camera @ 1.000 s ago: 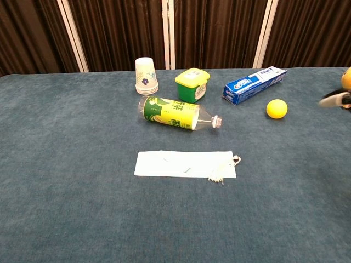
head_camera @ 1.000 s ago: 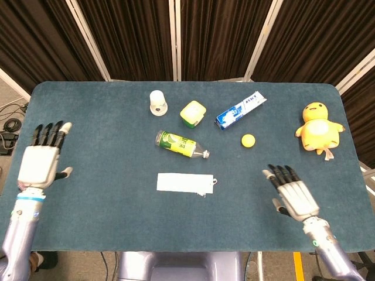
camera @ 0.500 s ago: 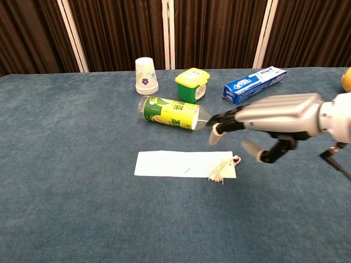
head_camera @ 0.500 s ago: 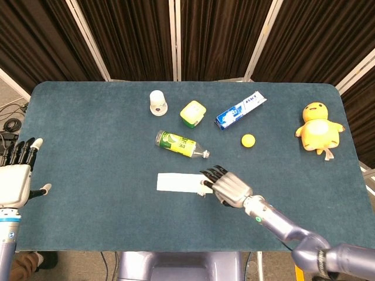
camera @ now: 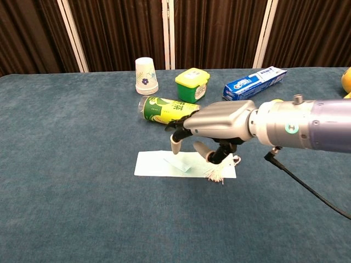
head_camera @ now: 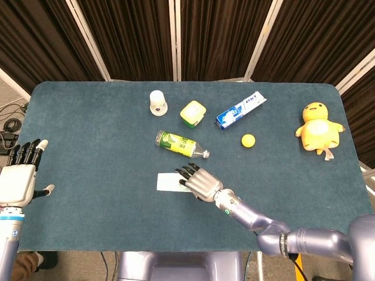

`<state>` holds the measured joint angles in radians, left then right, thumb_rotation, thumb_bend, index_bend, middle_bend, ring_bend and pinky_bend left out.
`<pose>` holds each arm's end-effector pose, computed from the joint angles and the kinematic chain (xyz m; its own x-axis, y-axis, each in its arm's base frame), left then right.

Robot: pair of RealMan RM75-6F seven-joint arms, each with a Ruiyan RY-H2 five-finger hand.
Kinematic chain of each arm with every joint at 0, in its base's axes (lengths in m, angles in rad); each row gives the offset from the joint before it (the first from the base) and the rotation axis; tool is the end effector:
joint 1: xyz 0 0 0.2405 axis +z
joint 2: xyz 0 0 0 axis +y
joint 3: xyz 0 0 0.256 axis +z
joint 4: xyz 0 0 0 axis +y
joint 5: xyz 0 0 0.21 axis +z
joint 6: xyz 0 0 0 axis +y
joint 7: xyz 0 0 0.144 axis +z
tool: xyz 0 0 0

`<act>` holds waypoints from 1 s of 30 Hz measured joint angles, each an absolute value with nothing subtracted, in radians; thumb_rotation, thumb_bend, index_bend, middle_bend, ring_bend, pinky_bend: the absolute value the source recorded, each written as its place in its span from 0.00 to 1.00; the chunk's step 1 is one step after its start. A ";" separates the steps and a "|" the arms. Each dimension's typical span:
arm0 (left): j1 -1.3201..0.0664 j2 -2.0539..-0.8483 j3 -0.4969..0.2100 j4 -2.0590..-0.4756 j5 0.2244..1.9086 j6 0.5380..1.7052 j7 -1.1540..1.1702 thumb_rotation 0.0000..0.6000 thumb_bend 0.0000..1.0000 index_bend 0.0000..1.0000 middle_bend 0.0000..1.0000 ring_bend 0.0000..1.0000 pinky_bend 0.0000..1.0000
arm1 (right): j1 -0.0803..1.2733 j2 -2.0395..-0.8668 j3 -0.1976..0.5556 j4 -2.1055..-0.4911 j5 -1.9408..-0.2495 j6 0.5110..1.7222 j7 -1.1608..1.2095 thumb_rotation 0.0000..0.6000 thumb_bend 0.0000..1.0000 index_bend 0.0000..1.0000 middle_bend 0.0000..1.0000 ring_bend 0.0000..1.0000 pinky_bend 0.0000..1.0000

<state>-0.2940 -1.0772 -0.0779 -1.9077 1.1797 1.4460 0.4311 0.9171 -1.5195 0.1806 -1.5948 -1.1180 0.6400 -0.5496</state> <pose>-0.2529 0.2331 0.1548 0.5216 0.0385 0.8523 0.8501 0.0620 -0.5230 -0.0762 -0.3210 -0.0516 0.7021 -0.2964 0.6474 -0.6108 -0.7180 0.3337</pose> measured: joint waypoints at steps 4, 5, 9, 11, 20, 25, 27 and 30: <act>-0.288 -1.076 -0.083 -1.907 1.184 1.450 0.430 1.00 0.00 0.00 0.00 0.00 0.00 | 0.935 -1.553 0.168 -1.567 -1.075 0.670 -0.602 1.00 0.80 0.32 0.00 0.00 0.00; -0.288 -1.076 -0.084 -1.907 1.184 1.449 0.429 1.00 0.00 0.00 0.00 0.00 0.00 | 0.937 -1.559 0.163 -1.563 -1.065 0.679 -0.614 1.00 0.80 0.32 0.00 0.00 0.00; -0.287 -1.075 -0.087 -1.905 1.181 1.439 0.428 1.00 0.00 0.00 0.00 0.00 0.00 | 0.949 -1.582 0.136 -1.555 -1.015 0.718 -0.658 1.00 0.80 0.34 0.00 0.00 0.00; -0.287 -1.076 -0.088 -1.906 1.182 1.437 0.428 1.00 0.00 0.00 0.00 0.00 0.00 | 0.956 -1.590 0.126 -1.554 -1.000 0.729 -0.672 1.00 0.80 0.35 0.00 0.00 0.00; -0.283 -1.080 -0.091 -1.906 1.193 1.433 0.436 1.00 0.00 0.00 0.00 0.00 0.00 | 0.982 -1.614 0.080 -1.541 -0.988 0.765 -0.733 1.00 0.80 0.35 0.00 0.00 0.00; -0.281 -1.082 -0.093 -1.905 1.196 1.430 0.439 1.00 0.00 0.00 0.00 0.00 0.00 | 0.993 -1.631 0.069 -1.527 -0.992 0.788 -0.749 1.00 0.80 0.35 0.00 0.00 0.00; -0.280 -1.082 -0.094 -1.905 1.196 1.428 0.438 1.00 0.00 0.00 0.00 0.00 0.00 | 0.996 -1.634 0.066 -1.526 -0.991 0.792 -0.752 1.00 0.80 0.36 0.00 0.00 0.00; -0.279 -1.081 -0.096 -1.905 1.197 1.426 0.436 1.00 0.00 0.00 0.00 0.00 0.00 | 0.999 -1.634 0.061 -1.526 -0.987 0.794 -0.755 1.00 0.80 0.36 0.00 0.00 0.00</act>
